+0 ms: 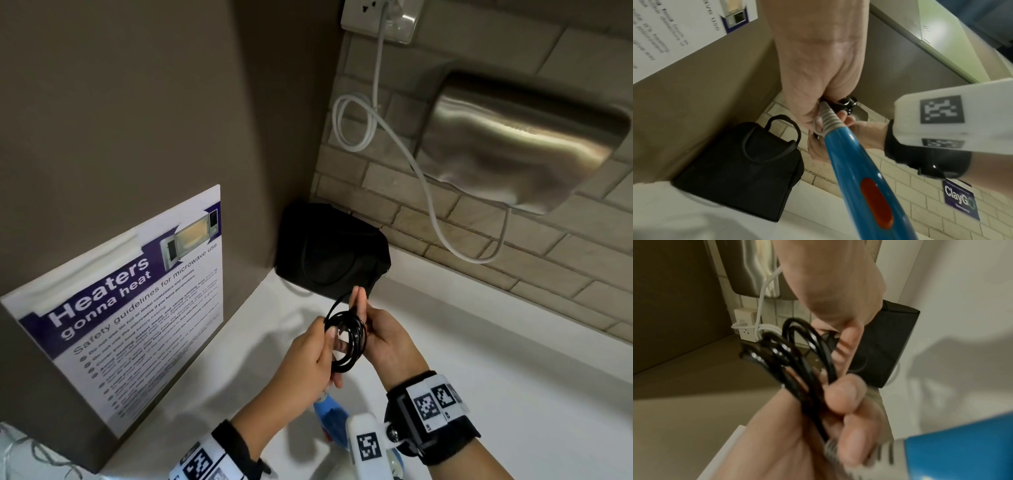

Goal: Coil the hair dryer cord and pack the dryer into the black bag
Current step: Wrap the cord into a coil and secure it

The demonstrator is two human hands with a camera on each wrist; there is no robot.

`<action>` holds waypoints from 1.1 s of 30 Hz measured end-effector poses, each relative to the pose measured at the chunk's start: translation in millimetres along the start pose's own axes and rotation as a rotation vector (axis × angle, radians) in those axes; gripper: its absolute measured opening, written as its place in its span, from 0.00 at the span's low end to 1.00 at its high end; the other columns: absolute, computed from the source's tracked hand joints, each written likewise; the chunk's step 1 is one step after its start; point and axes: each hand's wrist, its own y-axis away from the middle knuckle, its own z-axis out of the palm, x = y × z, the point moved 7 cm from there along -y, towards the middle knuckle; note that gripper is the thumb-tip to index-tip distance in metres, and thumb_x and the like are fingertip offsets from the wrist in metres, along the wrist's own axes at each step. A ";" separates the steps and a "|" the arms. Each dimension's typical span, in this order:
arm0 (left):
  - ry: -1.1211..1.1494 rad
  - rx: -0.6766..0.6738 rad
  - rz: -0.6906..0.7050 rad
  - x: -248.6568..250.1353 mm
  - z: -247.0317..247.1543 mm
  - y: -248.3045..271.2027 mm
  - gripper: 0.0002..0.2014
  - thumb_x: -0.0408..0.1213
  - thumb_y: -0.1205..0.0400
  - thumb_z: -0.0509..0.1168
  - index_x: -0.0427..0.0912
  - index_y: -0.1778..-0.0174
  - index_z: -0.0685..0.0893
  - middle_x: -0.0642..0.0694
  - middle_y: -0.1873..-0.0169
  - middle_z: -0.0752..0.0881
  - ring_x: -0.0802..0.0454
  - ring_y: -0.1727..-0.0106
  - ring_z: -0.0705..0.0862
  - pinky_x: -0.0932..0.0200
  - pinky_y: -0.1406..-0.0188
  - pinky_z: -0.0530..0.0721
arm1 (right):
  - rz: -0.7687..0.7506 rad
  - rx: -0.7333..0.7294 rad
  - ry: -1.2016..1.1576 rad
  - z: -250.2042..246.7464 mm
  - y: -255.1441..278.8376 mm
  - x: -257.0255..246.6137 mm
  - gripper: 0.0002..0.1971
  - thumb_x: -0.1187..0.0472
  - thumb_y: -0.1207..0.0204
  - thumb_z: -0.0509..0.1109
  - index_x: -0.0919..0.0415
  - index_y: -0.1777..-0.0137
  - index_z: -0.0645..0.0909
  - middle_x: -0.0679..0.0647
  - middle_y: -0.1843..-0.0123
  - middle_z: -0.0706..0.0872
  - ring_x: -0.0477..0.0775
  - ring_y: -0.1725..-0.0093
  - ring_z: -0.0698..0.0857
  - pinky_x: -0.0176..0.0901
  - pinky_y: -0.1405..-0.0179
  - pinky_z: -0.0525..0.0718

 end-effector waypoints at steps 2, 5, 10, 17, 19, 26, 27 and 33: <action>-0.014 0.015 -0.004 -2.6 -0.2 -0.7 0.15 0.47 0.13 0.47 0.40 0.53 0.71 0.44 0.77 0.82 0.57 0.84 0.74 0.56 0.77 0.75 | -0.005 -0.015 0.046 4.1 6.1 2.9 0.12 0.67 0.15 0.58 0.70 0.36 0.76 0.65 0.67 0.89 0.52 0.74 0.90 0.43 0.36 0.83; 0.010 0.096 -0.020 -9.2 -5.5 -3.4 0.12 0.46 0.12 0.47 0.47 0.58 0.69 0.43 0.77 0.82 0.58 0.86 0.73 0.56 0.79 0.74 | -0.012 -0.031 0.095 8.4 18.9 0.5 0.09 0.71 0.16 0.59 0.75 0.43 0.79 0.70 0.58 0.87 0.61 0.71 0.91 0.41 0.68 0.90; -0.044 0.137 0.004 -7.7 -7.4 -3.7 0.12 0.45 0.12 0.47 0.51 0.62 0.65 0.49 0.75 0.80 0.63 0.86 0.74 0.63 0.82 0.72 | 0.031 -0.018 0.181 9.6 33.9 -0.3 0.10 0.73 0.18 0.59 0.80 0.49 0.80 0.72 0.63 0.88 0.64 0.70 0.91 0.42 0.74 0.90; -0.100 0.178 0.059 -2.4 -8.8 -2.7 0.12 0.42 0.12 0.48 0.52 0.63 0.63 0.47 0.79 0.75 0.62 0.86 0.71 0.66 0.84 0.70 | -0.153 0.003 0.838 -7.6 29.4 -9.8 0.10 0.65 0.18 0.64 0.68 0.52 0.86 0.56 0.62 0.87 0.46 0.69 0.84 0.31 0.80 0.81; -0.135 0.187 0.056 -4.4 -9.9 -3.9 0.12 0.42 0.12 0.48 0.53 0.63 0.62 0.46 0.79 0.76 0.61 0.85 0.71 0.65 0.83 0.71 | -0.274 -0.015 1.080 -9.3 28.8 -14.7 0.13 0.59 0.16 0.61 0.61 0.49 0.87 0.53 0.61 0.86 0.44 0.68 0.81 0.33 0.75 0.78; -0.147 0.082 0.070 2.6 -0.7 -3.9 0.11 0.43 0.12 0.47 0.52 0.61 0.63 0.48 0.72 0.85 0.58 0.82 0.75 0.64 0.80 0.75 | -0.184 -0.163 1.260 -1.4 38.9 -8.1 0.17 0.68 0.15 0.53 0.72 0.54 0.84 0.66 0.65 0.86 0.62 0.68 0.80 0.45 0.63 0.83; -0.165 0.064 0.079 4.0 1.4 -3.4 0.10 0.42 0.12 0.47 0.51 0.60 0.64 0.49 0.73 0.84 0.58 0.82 0.76 0.63 0.80 0.77 | -0.131 -0.170 1.257 -2.5 39.1 -5.4 0.17 0.71 0.17 0.54 0.73 0.56 0.84 0.66 0.67 0.85 0.61 0.71 0.79 0.44 0.67 0.81; -0.229 0.091 -0.042 -12.0 -4.9 -10.2 0.09 0.25 0.18 0.49 0.44 0.51 0.67 0.45 0.71 0.85 0.57 0.82 0.76 0.64 0.79 0.77 | -0.079 -0.253 1.238 0.7 45.1 7.1 0.14 0.69 0.17 0.56 0.70 0.49 0.85 0.62 0.62 0.88 0.55 0.67 0.85 0.39 0.62 0.84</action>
